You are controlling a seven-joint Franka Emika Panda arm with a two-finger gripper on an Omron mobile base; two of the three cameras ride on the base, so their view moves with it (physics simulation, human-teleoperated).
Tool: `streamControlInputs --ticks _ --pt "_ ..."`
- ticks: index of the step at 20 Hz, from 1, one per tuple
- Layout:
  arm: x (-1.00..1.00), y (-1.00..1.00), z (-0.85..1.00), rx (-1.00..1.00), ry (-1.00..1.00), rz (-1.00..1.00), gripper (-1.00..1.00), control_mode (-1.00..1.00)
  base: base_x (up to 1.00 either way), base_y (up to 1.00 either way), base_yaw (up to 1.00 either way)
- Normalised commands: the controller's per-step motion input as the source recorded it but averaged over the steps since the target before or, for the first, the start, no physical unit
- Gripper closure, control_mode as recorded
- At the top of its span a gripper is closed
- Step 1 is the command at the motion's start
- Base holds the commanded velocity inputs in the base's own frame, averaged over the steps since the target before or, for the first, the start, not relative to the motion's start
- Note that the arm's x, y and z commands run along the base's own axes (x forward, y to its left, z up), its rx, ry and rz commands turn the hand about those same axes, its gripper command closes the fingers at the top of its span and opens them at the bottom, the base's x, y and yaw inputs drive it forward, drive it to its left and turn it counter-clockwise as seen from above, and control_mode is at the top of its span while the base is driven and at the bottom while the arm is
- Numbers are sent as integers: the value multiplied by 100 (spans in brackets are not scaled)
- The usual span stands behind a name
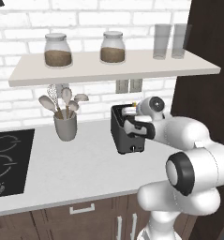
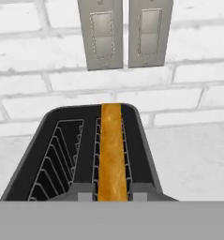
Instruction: Start the toaster. Once the lever pops up, take the bread to the plate on the dining counter.
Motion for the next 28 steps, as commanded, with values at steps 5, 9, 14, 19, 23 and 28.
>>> streamControlInputs --ticks 5,9,14,19,23,28 --pt "-6 0 63 0 -17 0 100 -100 0 0 0" --pt "-12 0 84 0 -10 0 100 -100 0 0 0" --pt "-79 1 14 0 -2 0 100 -100 0 0 0" --pt "-80 9 7 0 -6 0 100 -100 0 0 0" --pt "-55 0 58 3 0 0 100 -100 0 0 0" --pt "-75 0 82 6 5 0 100 -100 0 0 0"
